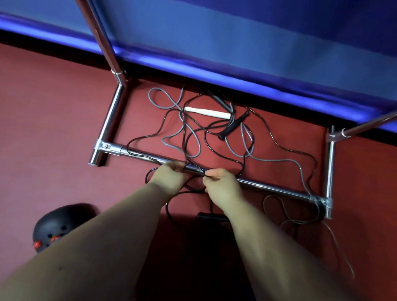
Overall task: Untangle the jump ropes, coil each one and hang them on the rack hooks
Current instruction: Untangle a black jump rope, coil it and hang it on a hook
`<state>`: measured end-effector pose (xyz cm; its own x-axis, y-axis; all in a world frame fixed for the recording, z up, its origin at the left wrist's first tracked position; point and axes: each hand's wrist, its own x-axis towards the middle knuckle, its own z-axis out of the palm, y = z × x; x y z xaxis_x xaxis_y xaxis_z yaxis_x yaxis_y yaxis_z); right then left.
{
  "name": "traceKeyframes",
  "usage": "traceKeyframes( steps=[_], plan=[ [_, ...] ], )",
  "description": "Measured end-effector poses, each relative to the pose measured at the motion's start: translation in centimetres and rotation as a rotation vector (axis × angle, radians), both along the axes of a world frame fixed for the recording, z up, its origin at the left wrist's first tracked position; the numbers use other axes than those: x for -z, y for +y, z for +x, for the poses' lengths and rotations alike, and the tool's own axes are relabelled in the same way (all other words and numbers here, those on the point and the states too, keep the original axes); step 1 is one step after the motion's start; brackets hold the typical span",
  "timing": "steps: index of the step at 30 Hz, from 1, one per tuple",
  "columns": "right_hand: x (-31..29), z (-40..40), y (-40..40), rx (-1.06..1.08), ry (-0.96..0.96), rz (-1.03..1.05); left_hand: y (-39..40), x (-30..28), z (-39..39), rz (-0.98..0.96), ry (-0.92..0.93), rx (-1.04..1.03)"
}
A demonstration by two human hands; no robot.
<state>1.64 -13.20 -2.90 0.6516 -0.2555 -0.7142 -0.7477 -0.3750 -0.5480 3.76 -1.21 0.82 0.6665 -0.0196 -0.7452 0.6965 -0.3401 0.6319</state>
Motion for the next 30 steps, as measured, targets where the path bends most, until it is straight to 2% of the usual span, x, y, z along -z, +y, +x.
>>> traceKeyframes(
  steps=[4,7,10,15,18,25,30],
  plan=[
    [2.0,1.1,0.9,0.003,0.046,0.116,0.8,2.1,0.9,0.059,-0.031,0.099],
    [2.6,1.7,1.4,0.050,0.094,0.224,1.1,3.5,0.7,0.047,-0.010,0.148],
    [3.1,1.6,1.8,0.090,0.143,0.294,1.3,5.0,0.3,0.118,0.024,0.225],
    [4.0,2.1,4.3,0.174,0.169,0.464,2.6,8.7,0.8,0.426,0.070,0.619],
    [4.4,2.4,4.7,0.177,0.168,0.496,3.1,9.2,0.9,0.487,0.075,0.746],
    [5.2,2.4,4.4,0.171,0.082,0.291,2.2,7.0,0.9,0.572,-0.274,0.872],
    [1.1,3.9,2.0,0.140,0.023,0.227,0.6,2.9,1.4,0.591,-0.523,0.939]
  ],
)
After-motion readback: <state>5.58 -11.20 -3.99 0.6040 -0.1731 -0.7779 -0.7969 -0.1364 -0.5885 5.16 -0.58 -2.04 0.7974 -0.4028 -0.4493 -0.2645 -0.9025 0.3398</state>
